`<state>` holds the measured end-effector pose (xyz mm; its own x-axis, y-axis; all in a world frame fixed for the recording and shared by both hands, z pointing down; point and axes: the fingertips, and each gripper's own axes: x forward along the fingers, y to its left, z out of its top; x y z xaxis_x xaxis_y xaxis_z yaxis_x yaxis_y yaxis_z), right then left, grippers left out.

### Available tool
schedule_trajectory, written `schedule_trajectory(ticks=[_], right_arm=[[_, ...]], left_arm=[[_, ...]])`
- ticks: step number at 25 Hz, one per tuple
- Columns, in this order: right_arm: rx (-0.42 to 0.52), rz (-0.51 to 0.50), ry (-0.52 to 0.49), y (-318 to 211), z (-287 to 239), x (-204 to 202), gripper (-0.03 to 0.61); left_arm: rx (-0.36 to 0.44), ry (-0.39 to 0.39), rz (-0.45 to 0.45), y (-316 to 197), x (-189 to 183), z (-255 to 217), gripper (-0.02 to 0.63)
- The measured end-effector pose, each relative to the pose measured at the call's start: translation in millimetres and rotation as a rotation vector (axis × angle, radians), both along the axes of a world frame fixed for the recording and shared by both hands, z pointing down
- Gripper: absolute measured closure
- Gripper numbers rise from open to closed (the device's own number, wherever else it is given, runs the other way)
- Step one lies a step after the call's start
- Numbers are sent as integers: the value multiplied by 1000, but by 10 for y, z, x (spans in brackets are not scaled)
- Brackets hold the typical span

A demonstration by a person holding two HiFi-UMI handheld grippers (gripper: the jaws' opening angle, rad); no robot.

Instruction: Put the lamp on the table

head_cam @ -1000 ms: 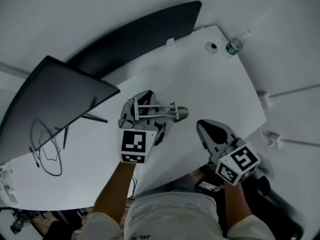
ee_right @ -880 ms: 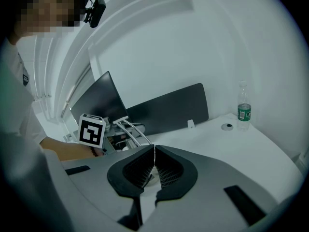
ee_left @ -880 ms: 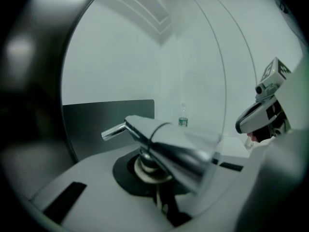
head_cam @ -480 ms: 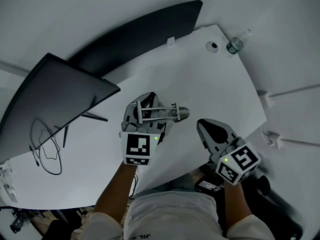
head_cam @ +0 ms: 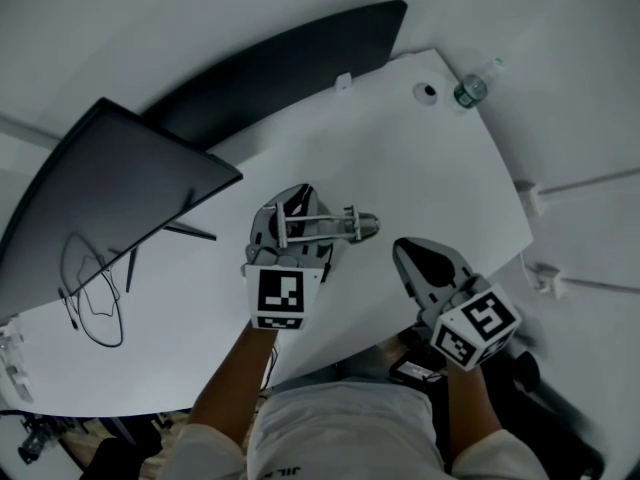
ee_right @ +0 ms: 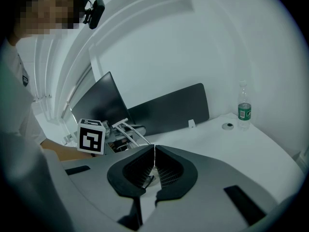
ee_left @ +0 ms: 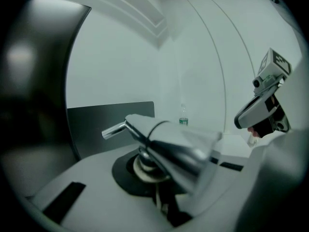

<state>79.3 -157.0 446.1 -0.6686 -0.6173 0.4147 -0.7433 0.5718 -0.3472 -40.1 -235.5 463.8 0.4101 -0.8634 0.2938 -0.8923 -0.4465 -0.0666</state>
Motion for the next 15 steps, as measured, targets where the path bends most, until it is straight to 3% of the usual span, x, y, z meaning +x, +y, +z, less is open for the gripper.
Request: schedule_trajectory(ticks=[8,15], right_arm=[[-7,-5,-4,38,1,-10,546],[-11,-5,-5,55,-1,-15,546]], left_arm=[[14,-13,-23,-7,-16,-2,600],[-4,-12,-26,-5,-41,16,558]])
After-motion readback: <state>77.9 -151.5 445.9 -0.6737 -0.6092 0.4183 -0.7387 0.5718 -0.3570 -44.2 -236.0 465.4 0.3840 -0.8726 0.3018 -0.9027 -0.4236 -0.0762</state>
